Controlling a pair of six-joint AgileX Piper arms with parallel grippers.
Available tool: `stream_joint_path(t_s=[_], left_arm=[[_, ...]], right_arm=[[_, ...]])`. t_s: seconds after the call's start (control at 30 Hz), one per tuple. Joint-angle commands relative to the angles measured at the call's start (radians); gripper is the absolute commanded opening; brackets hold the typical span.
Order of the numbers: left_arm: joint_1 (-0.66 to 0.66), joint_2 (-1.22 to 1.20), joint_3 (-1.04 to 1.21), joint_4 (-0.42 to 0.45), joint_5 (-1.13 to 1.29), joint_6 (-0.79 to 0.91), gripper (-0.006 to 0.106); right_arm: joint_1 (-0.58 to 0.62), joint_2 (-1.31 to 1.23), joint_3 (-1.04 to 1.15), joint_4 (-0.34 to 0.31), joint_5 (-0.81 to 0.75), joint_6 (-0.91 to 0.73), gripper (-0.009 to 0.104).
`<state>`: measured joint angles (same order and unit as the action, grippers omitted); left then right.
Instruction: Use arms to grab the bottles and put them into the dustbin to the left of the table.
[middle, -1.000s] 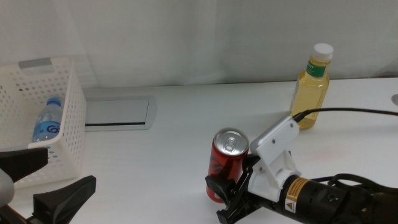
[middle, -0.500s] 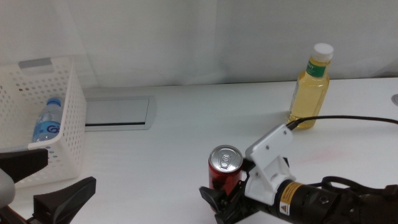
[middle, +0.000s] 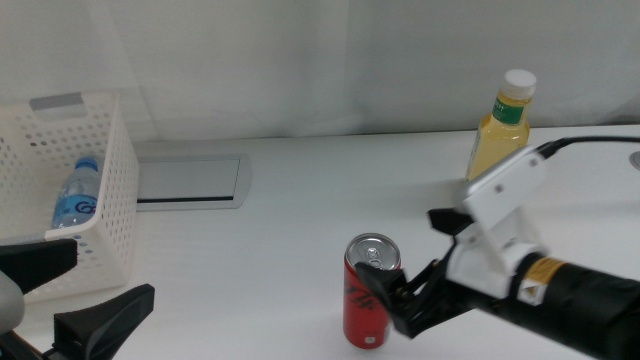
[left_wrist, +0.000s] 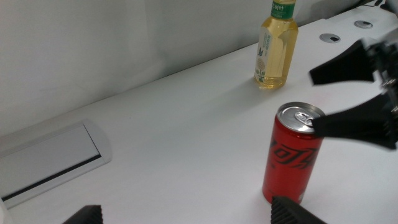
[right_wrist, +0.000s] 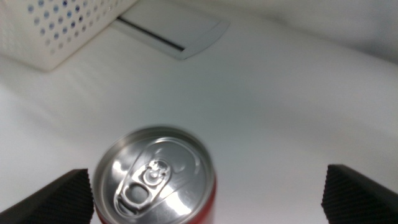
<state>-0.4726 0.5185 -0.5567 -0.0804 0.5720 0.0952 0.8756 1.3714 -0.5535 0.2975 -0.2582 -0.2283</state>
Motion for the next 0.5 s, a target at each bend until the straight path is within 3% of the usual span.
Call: stream_joint_path(t_s=[0.0,0.1,0.17,0.3,0.47], left_arm=[[-0.007,-0.005,0.006,-0.009,-0.004,-0.005,0.071],[-0.007,-0.005,0.006,-0.009,-0.014,0.002,0.071],[-0.007,-0.005,0.006,-0.009,-0.017,0.002,0.071],[-0.007,-0.003,0.006,-0.015,-0.021,0.020,0.071],[-0.007,0.037,0.006,-0.141,-0.031,0.121,0.071]], right_arm=[[-0.022,-0.091,-0.005,0.147,0.078,-0.160,0.103],[-0.067,-0.187,-0.005,0.250,0.143,-0.291,0.103],[-0.101,-0.253,-0.005,0.276,0.180,-0.325,0.103],[-0.192,-0.366,-0.005,0.256,0.329,-0.328,0.103],[-0.339,-0.495,-0.005,0.168,0.576,-0.319,0.103]])
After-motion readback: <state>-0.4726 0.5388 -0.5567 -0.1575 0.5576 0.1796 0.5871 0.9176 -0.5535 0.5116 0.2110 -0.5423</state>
